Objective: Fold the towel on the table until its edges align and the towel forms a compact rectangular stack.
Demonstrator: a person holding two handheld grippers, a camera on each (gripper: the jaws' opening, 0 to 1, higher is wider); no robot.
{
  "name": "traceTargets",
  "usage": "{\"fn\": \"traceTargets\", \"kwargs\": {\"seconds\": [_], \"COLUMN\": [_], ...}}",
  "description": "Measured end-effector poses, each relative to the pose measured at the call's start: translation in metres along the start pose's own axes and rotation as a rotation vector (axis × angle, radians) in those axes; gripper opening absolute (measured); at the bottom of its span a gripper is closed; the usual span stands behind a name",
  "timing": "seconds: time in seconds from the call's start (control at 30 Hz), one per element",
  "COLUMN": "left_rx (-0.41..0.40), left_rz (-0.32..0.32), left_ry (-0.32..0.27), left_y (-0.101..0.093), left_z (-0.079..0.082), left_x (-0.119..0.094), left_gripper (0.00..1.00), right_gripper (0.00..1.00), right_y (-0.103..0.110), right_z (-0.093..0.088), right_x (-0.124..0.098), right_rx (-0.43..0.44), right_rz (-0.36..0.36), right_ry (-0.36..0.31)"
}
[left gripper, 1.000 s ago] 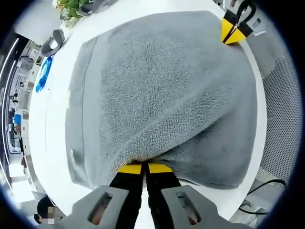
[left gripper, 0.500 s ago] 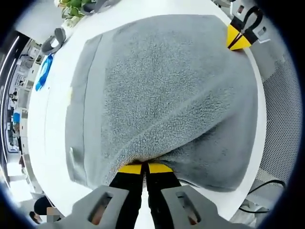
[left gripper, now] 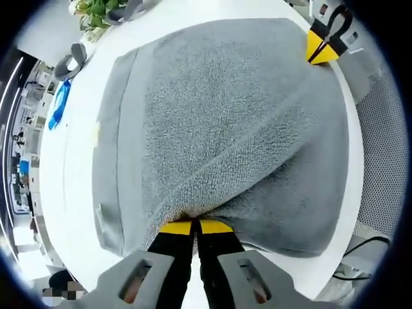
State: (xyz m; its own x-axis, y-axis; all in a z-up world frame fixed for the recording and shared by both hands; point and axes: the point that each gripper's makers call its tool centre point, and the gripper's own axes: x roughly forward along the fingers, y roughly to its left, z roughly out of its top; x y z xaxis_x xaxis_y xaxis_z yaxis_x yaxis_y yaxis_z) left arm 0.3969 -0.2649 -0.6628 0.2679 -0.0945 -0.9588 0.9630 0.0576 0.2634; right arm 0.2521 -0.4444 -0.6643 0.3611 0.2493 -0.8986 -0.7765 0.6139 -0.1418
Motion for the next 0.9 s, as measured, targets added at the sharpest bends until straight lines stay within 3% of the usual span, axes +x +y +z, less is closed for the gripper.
{"fn": "traceTargets", "kwargs": {"seconds": [0.27, 0.5, 0.63, 0.9], "left_rx": [-0.009, 0.007, -0.018, 0.037], "left_rz": [0.005, 0.014, 0.038, 0.106], "left_ry": [-0.018, -0.001, 0.012, 0.004], "left_y": [0.005, 0.011, 0.011, 0.009], "left_z": [0.000, 0.000, 0.000, -0.001], "left_x": [0.001, 0.003, 0.003, 0.002], "left_gripper": [0.02, 0.02, 0.01, 0.01], "right_gripper": [0.00, 0.00, 0.00, 0.00], "right_y": [0.001, 0.000, 0.003, 0.004], "right_z": [0.005, 0.009, 0.012, 0.018], "right_x": [0.002, 0.003, 0.004, 0.006], "right_rx": [-0.028, 0.044, 0.006, -0.049], "right_rz": [-0.009, 0.022, 0.026, 0.024], "right_ry": [-0.015, -0.076, -0.109, -0.130]}}
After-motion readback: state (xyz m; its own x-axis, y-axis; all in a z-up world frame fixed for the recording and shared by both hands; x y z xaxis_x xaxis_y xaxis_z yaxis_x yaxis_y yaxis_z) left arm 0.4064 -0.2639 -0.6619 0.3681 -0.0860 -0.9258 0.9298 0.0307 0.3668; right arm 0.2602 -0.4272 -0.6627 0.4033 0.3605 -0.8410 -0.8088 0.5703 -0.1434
